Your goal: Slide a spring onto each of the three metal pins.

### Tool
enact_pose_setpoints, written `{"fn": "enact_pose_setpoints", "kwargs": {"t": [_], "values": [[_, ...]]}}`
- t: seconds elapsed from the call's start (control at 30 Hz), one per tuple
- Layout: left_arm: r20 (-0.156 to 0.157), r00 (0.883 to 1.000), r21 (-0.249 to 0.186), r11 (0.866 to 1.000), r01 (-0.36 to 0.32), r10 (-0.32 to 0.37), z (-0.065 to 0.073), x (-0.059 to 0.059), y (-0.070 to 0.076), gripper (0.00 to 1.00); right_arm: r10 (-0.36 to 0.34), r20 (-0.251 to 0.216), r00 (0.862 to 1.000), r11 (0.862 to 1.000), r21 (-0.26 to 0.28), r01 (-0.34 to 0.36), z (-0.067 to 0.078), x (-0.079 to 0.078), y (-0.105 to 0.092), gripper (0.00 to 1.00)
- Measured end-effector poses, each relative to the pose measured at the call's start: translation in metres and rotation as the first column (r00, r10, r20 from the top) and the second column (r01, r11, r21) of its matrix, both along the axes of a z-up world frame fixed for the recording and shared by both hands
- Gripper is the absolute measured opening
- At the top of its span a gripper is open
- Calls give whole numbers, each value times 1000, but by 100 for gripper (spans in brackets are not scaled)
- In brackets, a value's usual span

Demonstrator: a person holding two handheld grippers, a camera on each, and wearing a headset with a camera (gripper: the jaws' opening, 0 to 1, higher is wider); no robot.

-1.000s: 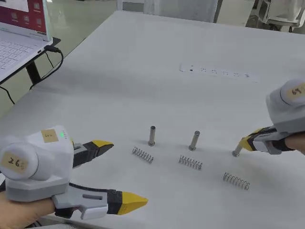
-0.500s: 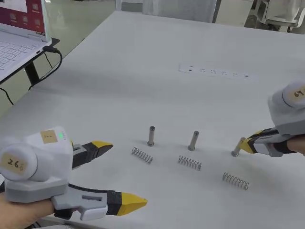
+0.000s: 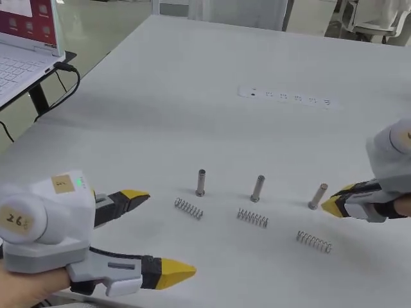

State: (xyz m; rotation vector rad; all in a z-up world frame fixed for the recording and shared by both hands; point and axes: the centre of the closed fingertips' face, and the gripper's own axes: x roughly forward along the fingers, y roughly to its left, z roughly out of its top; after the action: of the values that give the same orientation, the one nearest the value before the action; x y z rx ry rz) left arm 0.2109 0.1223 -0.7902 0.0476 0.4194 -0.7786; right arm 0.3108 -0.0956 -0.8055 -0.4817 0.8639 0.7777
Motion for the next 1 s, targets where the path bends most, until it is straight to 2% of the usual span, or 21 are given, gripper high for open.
{"fn": "enact_pose_setpoints", "kwargs": {"t": [0.17,0.33,0.47,0.63,0.73,0.8,0.93,1.0], "values": [[2,1000,-3,1000,-2,2,1,0,0,83,52,-10,999,999,7,-52,2,-10,10,12],[2,1000,-2,1000,-3,3,1,0,0,83,143,-40,989,989,-14,-144,-5,-23,21,14],[3,1000,-2,1000,-6,6,1,1,0,83,187,-69,980,982,-27,-189,-11,-30,27,13],[2,1000,-4,1000,-7,7,1,1,0,83,246,-107,963,966,-58,-253,-20,-38,30,13],[1,1000,-5,1000,-9,9,1,2,1,83,282,-126,951,951,-89,-294,-25,-40,29,13],[0,1000,-9,1000,-10,10,1,1,1,83,296,-133,946,945,-101,-310,-27,-41,29,13],[0,1000,-8,1000,-13,13,1,2,1,83,333,-149,931,924,-143,-354,-32,-40,29,13],[0,1000,-8,1000,-14,14,1,2,1,83,347,-162,924,918,-143,-370,-34,-41,31,13]]}}
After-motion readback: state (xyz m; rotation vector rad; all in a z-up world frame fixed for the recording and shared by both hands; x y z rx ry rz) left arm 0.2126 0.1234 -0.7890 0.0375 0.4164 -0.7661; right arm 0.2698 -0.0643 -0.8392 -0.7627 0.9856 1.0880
